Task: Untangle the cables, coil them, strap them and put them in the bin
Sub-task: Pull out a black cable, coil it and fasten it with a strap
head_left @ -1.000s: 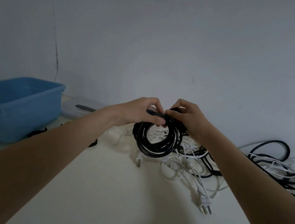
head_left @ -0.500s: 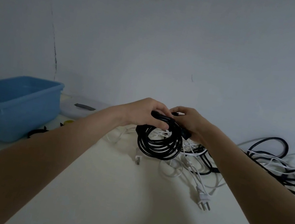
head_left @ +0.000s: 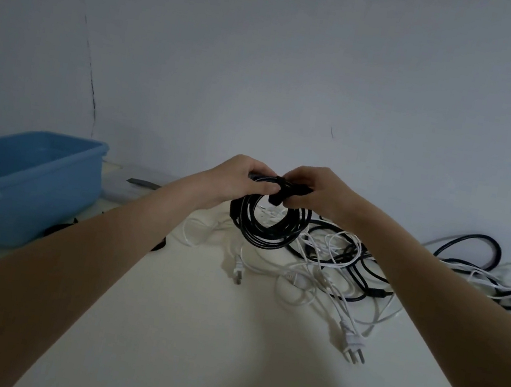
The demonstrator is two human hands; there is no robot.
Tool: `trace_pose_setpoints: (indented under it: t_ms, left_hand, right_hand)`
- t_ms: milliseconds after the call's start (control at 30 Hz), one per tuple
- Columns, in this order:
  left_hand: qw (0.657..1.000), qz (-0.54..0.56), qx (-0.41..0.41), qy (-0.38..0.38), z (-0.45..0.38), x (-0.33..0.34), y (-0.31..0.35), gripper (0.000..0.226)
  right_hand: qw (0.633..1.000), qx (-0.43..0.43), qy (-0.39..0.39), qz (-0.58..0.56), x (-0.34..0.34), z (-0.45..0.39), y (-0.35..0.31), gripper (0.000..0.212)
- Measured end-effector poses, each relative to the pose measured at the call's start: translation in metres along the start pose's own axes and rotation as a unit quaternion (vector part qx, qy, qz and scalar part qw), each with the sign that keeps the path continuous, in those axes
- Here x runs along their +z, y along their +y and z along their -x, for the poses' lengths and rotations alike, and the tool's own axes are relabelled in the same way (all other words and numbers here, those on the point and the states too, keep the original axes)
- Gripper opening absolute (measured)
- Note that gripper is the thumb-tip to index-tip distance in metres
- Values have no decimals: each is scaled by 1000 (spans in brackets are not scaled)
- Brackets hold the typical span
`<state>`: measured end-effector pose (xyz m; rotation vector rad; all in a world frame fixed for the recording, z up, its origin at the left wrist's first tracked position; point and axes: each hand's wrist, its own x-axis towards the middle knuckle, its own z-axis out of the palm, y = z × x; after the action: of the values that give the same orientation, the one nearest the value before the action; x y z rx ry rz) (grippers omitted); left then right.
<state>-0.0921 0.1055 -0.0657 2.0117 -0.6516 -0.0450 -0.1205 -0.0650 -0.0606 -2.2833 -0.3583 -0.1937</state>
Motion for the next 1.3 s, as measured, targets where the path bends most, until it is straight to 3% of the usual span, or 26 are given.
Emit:
trace_pose_setpoints:
  t_ms: [267,367,500,667,867,1067,1200,1300]
  left_hand:
    - [997,69,-11,23,-1,-3,-9,15]
    - [993,107,-24,42,-2,-6,-12,19]
    - [993,111,-34,30,-1,-8,-10,21]
    - [986,112,-97,-74,9,-11,-6,11]
    - [974,143,-89,-153,17,-15,-3,14]
    - [996,-47,-53,-58,16,-3,7,16]
    - [999,-19,-27,-41,16,2,11,14]
    - [999,41,-3,-27,16,4,12,26]
  right_hand:
    - [995,-75,-9,60,0,-2,-2,50]
    - [984,-111,36,133,7,-5,-1,39]
    - [982,-141,122,33,12,-9,-1,7]
    - [987,-143,62,47,12,-9,-6,9]
    - [989,-76,32,-119,11,-2,-5,15]
    - [982,-17,32,-183,14,2,3,17]
    - [955,17,34,-295,9,8,4,10]
    - [939,49,3,-340,5,8,1,8]
